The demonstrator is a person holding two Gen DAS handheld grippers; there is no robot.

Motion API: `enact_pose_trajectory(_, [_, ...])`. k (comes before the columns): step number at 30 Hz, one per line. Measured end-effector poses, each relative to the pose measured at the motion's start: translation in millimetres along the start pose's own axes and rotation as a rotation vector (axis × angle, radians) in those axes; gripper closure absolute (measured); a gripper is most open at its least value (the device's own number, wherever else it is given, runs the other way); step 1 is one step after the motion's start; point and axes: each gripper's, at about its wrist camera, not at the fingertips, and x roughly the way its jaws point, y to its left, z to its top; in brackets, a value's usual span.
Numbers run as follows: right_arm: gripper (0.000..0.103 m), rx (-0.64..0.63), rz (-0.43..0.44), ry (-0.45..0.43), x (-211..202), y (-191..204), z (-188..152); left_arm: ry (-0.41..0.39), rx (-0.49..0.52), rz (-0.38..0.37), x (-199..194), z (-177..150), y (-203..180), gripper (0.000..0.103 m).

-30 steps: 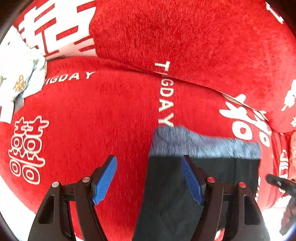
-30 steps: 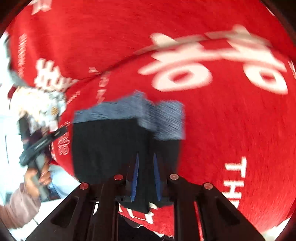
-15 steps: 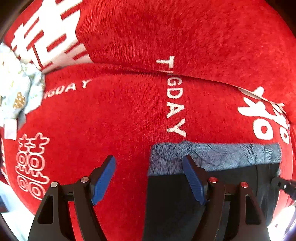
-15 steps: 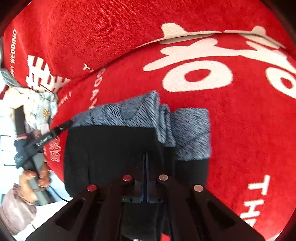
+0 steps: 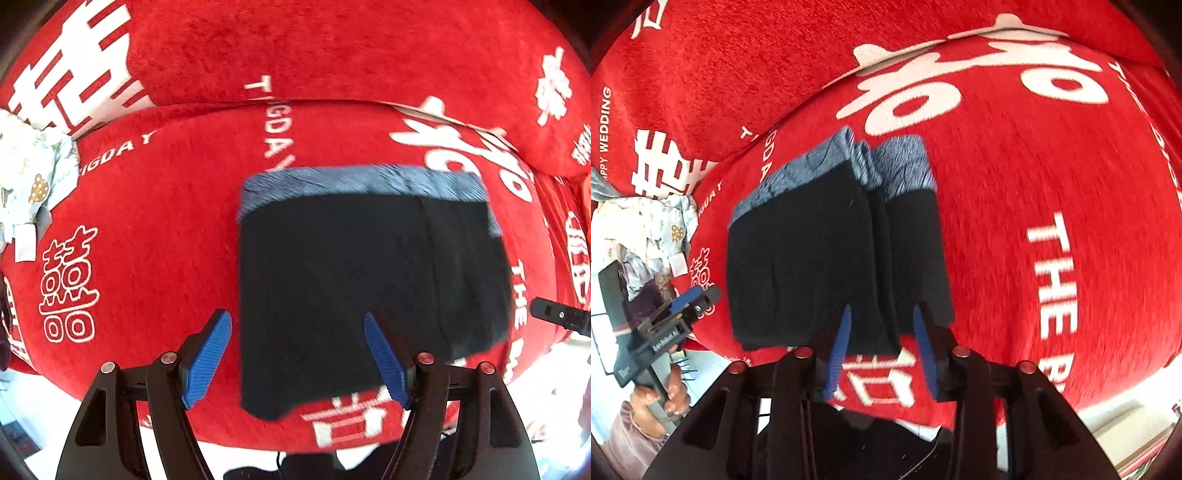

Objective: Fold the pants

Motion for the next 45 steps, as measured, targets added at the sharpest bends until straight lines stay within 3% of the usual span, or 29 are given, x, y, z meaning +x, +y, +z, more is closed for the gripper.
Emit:
enact_pose_trajectory(1, [0.046,0.004,0.002,0.005,-2.7,3.4,-5.2,0.000,0.013,-0.001,-3.9,-3.3,-4.5,0.017])
enact_pose_trajectory(3, [0.035,-0.005,0.002,0.005,-6.3,10.5,-11.7,-0.009,0.036,-0.004,-14.1,-9.4,-13.3,0.010])
enact_pose_trajectory(10, [0.020,-0.074,-0.071,-0.006,-22.2,45.9,-24.2,0.023,0.059,0.028,-35.3,-16.7,-28.4,0.010])
enact_pose_trajectory(14, [0.000,-0.133,-0.157,-0.036,-34.2,67.2,-27.4,-0.006,0.037,0.011,-54.8,-17.4,-29.8,0.010])
enact_pose_trajectory(30, [0.000,-0.126,-0.265,-0.050,-62.8,95.8,-27.5,0.015,-0.012,0.092,-82.8,-10.1,-26.7,0.010])
enact_pose_trajectory(45, [0.000,-0.189,-0.334,-0.045,-65.9,113.5,-27.4,0.030,-0.012,0.082,-91.4,-11.8,-32.9,0.010])
